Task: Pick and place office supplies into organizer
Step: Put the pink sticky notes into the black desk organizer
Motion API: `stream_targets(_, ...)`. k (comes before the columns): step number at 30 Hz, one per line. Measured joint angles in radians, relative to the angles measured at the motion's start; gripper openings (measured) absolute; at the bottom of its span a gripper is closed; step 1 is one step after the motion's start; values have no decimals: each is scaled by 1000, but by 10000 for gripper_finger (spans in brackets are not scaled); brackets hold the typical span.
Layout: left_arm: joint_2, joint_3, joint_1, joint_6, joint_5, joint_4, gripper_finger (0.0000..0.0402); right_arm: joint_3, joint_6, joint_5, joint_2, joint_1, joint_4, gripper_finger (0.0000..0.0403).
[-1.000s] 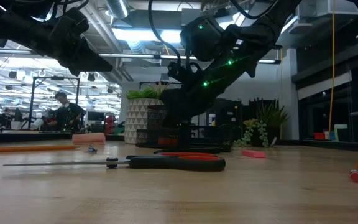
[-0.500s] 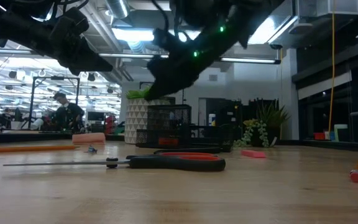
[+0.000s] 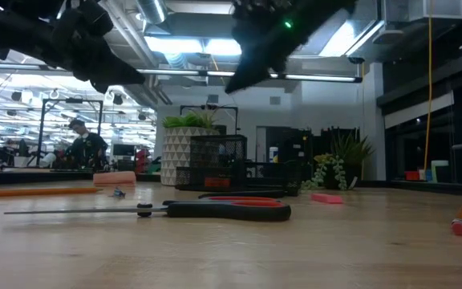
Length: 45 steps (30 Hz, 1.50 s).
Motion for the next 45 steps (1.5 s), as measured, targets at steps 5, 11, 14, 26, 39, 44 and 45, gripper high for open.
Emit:
stream_targets(5, 0, 0, -40, 24, -1, 18, 6, -177, 34, -8, -79, 9, 141, 2)
stream_targets(11, 0, 0, -86, 2, 7, 18, 6, -419, -40, -111, -240, 48, 432, 2)
stream_targets(14, 0, 0, -114, -3, 15, 20, 6, -535, -57, -116, -318, 63, 560, 2)
stream_targets(26, 175, 68, -167, -111, -118, 16, 6, -799, -71, -139, -557, 65, 761, 4)
stream_targets(39, 382, 464, -167, -142, -271, -561, 6, -872, -95, -219, -608, 64, 811, 7)
stream_targets(44, 380, 491, -167, -176, -322, -630, 9, -872, -129, -246, -608, 64, 809, 7)
stream_targets(45, 380, 491, -167, -176, -322, -637, 13, -872, -143, -265, -608, 64, 808, 5)
